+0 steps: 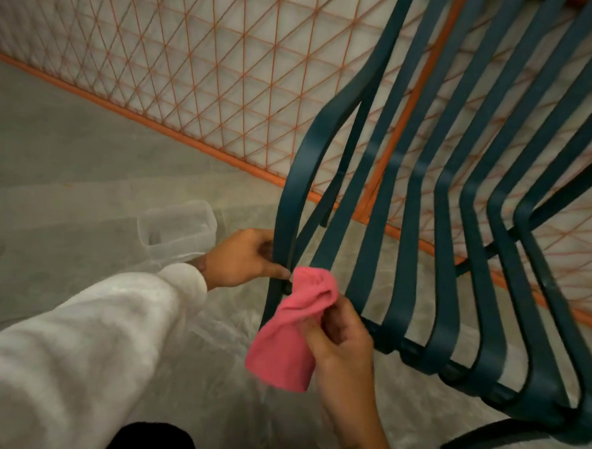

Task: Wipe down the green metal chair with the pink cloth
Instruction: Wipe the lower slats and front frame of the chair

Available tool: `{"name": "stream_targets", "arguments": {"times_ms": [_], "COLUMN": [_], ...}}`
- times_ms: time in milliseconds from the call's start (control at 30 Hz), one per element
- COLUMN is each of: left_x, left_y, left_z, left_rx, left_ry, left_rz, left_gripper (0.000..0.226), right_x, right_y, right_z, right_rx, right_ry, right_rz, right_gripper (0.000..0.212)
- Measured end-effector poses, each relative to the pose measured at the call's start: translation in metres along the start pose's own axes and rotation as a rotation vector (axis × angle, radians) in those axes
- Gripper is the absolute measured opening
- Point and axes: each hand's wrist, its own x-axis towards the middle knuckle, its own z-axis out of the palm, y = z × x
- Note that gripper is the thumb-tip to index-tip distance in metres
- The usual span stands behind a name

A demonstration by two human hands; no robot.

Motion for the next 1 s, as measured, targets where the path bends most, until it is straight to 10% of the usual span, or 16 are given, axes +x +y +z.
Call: {"name": "stream_targets", "arguments": {"times_ms": [633,1000], "left_x": [-0.002,-0.006], "left_y": [0.044,0.056], "left_z": [-0.044,-0.044], "left_rx": [0.078,0.037], "left_ry": [0.107,0.124], "left_rz": [0.202,0.25], "left_gripper": [0.055,0.045], "right_x": [0.064,0.074], "right_y": [-0.084,-0.133], "right_z": [0.04,0.044], "right_rx": [-0.176,-0.065], "right_ry": [0.073,0.084], "right_rz": [-0.238,-0.054], "right_gripper": [0.036,0.023]}}
